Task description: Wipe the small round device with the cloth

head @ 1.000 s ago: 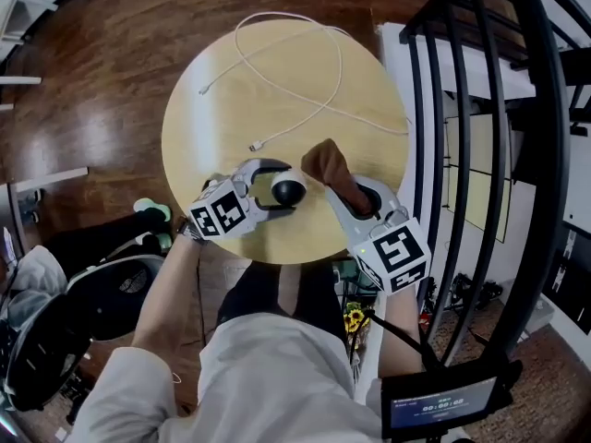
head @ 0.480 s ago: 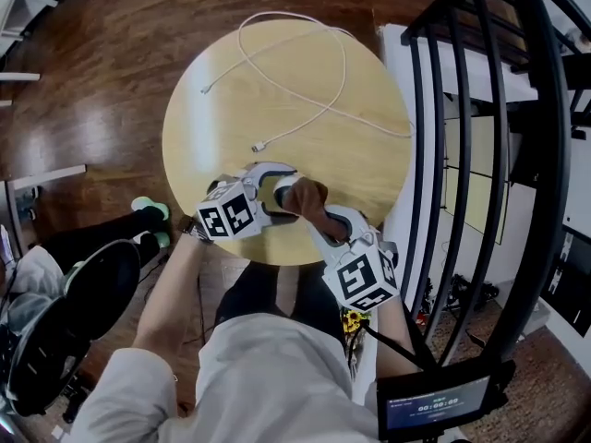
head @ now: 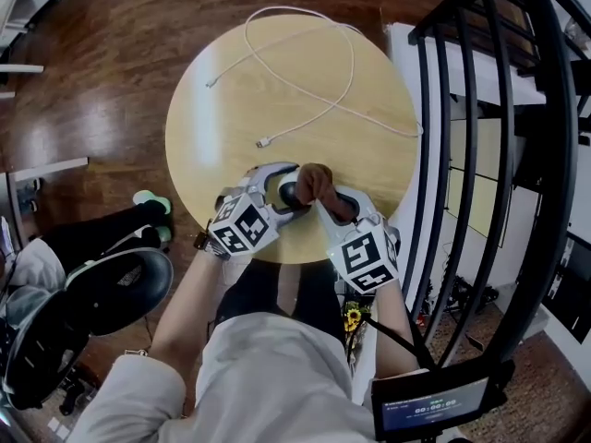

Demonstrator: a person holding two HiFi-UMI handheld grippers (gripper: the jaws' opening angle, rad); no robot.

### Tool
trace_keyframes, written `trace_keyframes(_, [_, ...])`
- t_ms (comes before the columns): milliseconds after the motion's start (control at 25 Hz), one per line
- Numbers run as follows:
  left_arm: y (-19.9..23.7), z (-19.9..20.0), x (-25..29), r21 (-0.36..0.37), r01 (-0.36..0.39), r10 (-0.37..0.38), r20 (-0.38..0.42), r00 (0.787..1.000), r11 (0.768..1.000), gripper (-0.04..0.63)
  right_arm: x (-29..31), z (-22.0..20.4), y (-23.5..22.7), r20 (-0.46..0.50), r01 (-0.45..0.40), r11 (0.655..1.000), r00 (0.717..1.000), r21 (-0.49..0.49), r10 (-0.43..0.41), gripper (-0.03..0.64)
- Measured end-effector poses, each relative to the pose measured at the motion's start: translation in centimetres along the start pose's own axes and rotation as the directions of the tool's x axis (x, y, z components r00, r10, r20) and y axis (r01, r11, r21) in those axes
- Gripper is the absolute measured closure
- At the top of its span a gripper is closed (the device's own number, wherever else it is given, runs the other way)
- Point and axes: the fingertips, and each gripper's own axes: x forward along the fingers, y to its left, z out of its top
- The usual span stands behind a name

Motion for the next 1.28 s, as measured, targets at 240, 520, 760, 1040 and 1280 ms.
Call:
trace_keyframes(240, [-0.4,-0.2,-0.3,0.054,0.048,-0.047,-0.014,0.999,0.997,0.27,2.1,-2.3,-1.1,-0.064,0.055,0.997,0.996,-0.058,-0.059,0.551])
trace_keyframes(520, [-0.3,-0.1,-0.5,0.045,0.045,-0.045,0.006,0.999,0.998,0.262,4.5,-4.2,-0.6,-0.151,0.11,0.912,0.971,-0.396,-0.183,0.551])
trace_keyframes(760, [-0.2,0.2,-0.9,0.025,0.02,-0.02,0.02,1.0,0.999,0.259,5.7,-5.0,-0.8,-0.201,0.099,0.868,0.954,-0.487,-0.221,0.551])
trace_keyframes(1040, [0.8,0.6,-2.3,-0.355,-0.183,0.243,0.131,0.961,0.917,0.189,2.4,-4.3,-2.8,-0.086,0.172,0.984,0.981,-0.046,-0.176,0.551])
trace_keyframes(1280, [0.8,0.4,-1.2,-0.534,-0.399,0.481,0.017,0.877,0.746,0.193,-2.6,-2.3,-5.2,0.081,0.18,0.961,0.976,0.212,-0.201,0.551])
